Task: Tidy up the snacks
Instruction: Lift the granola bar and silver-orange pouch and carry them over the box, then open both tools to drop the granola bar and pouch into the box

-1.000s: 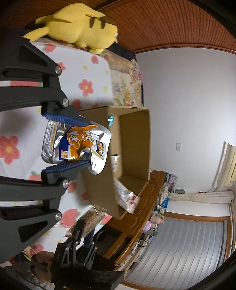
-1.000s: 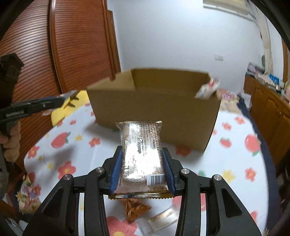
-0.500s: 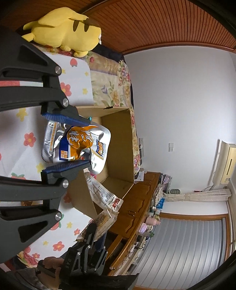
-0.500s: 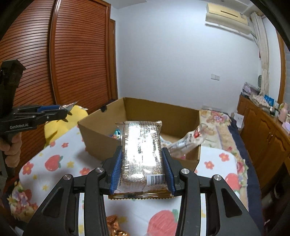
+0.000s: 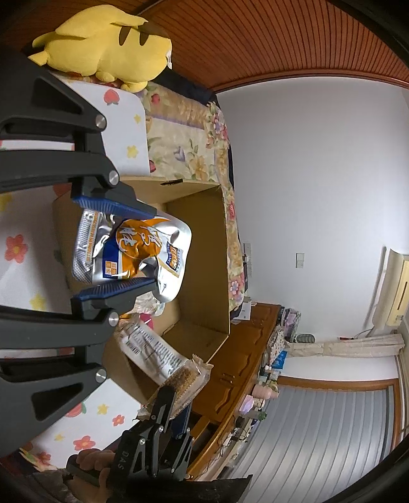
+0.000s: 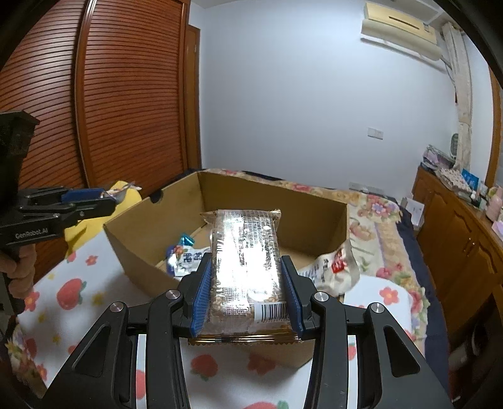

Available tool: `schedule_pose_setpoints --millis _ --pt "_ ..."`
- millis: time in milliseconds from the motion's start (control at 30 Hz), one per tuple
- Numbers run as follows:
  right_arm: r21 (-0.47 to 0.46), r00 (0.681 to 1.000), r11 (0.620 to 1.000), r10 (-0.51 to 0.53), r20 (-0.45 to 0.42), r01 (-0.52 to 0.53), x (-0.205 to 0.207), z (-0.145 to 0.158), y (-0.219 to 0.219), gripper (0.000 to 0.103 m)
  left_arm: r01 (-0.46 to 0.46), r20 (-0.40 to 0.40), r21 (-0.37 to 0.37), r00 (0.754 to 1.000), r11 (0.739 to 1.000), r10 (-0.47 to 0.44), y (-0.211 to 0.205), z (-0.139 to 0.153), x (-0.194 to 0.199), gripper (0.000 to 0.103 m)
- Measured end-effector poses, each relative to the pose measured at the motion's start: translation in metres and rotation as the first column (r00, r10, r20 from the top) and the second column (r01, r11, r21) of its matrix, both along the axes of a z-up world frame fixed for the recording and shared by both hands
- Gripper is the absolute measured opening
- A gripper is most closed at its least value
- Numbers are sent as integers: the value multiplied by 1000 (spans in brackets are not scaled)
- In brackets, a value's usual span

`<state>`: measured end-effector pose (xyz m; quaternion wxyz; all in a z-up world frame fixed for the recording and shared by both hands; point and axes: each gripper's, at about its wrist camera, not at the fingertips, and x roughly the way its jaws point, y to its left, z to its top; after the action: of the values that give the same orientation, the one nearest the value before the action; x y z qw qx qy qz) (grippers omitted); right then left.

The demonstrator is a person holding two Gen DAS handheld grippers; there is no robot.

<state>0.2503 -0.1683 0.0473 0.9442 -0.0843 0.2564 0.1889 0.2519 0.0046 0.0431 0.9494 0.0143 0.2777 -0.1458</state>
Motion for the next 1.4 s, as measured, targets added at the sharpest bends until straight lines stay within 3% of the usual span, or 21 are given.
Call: schedule_pose_setpoints --millis 433,667,1267,1400 --pt "16 999 1000 21 -30 -21 47 -15 0 42 28 -24 6 999 1000 -27 -17 -11 42 37" --pt "-32 999 999 32 -29 -33 57 -23 12 42 40 -40 -5 998 999 -40 -17 -21 61 37" --pt "-49 995 999 7 -95 -12 77 -43 16 42 30 -80 12 996 999 -29 -17 -36 65 38" --pt "-38 994 999 7 -113 -12 79 -45 13 44 29 -80 12 996 1000 -28 -16 -36 64 48"
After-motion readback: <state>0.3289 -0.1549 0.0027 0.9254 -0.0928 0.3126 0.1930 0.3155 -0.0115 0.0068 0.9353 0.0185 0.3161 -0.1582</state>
